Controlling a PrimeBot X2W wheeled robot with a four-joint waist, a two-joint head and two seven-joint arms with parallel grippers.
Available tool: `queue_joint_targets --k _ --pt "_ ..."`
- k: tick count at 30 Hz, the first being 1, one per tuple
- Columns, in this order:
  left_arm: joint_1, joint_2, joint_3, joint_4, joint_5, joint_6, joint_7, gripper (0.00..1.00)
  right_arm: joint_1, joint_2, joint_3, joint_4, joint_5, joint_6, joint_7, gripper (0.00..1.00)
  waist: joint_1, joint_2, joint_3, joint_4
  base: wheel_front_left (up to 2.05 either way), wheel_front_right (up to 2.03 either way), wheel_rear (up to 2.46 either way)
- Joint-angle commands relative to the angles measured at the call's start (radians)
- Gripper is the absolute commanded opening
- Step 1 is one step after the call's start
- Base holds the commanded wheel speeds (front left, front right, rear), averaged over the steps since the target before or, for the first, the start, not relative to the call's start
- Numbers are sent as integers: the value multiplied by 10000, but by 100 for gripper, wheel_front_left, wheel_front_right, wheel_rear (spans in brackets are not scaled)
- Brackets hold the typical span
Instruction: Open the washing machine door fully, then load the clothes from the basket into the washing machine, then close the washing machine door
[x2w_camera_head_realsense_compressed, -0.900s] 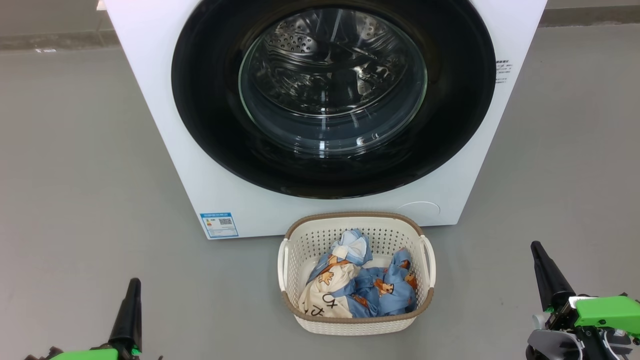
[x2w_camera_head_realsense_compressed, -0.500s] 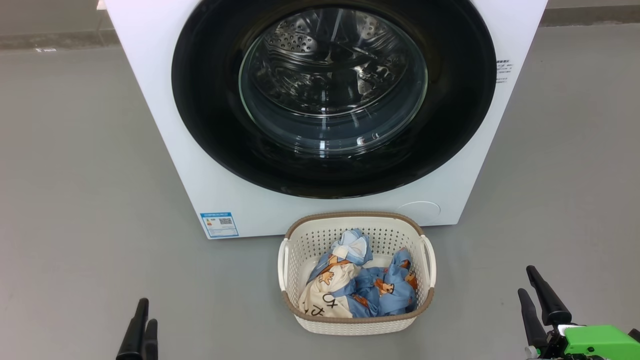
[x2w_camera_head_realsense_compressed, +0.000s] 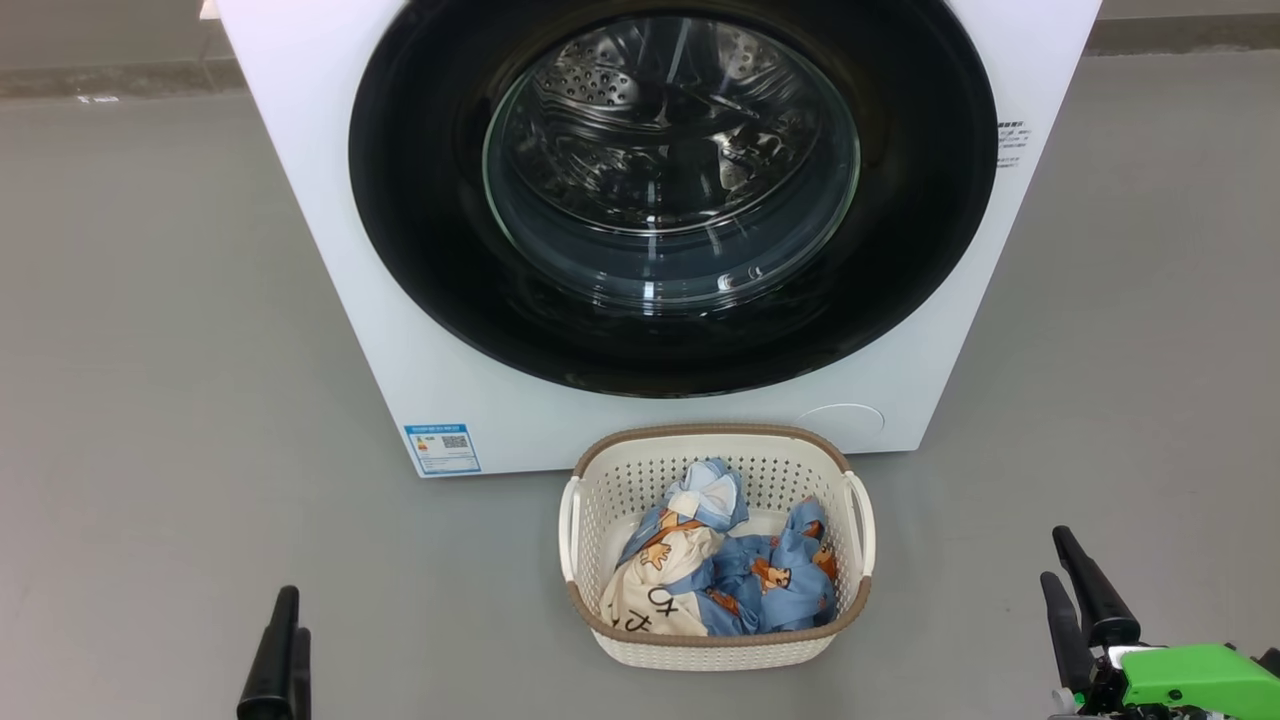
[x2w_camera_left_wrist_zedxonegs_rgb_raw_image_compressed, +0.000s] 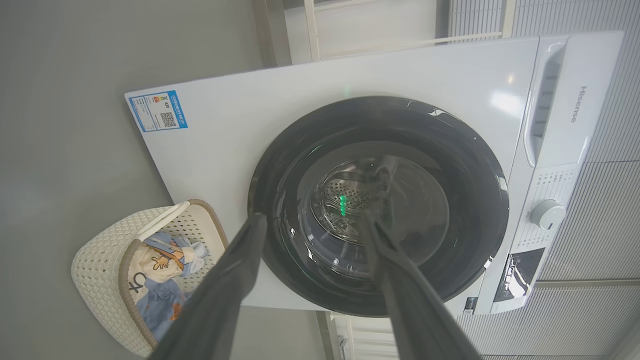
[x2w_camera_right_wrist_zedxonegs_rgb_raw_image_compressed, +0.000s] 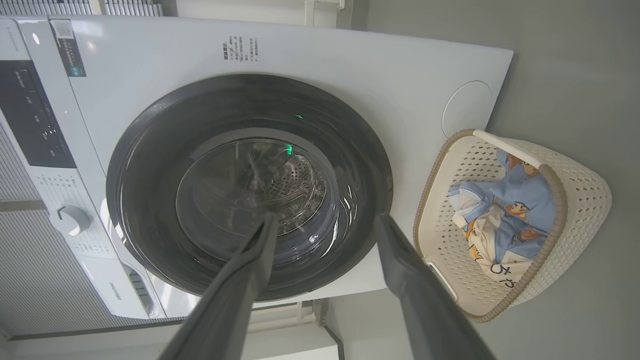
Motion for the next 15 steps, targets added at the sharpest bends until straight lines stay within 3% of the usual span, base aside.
queue_joint_targets --k 1,15 --pt "-236 199 37 -378 246 -2 -99 100 -376 -224 123 -310 -259 23 -106 100 -1 -1 -5 8 0 0 0" --pt "-238 309 -92 -532 1780 -3 -480 100 -586 -735 742 -259 -1421 26 -536 100 -1 -1 -50 69 0 0 0"
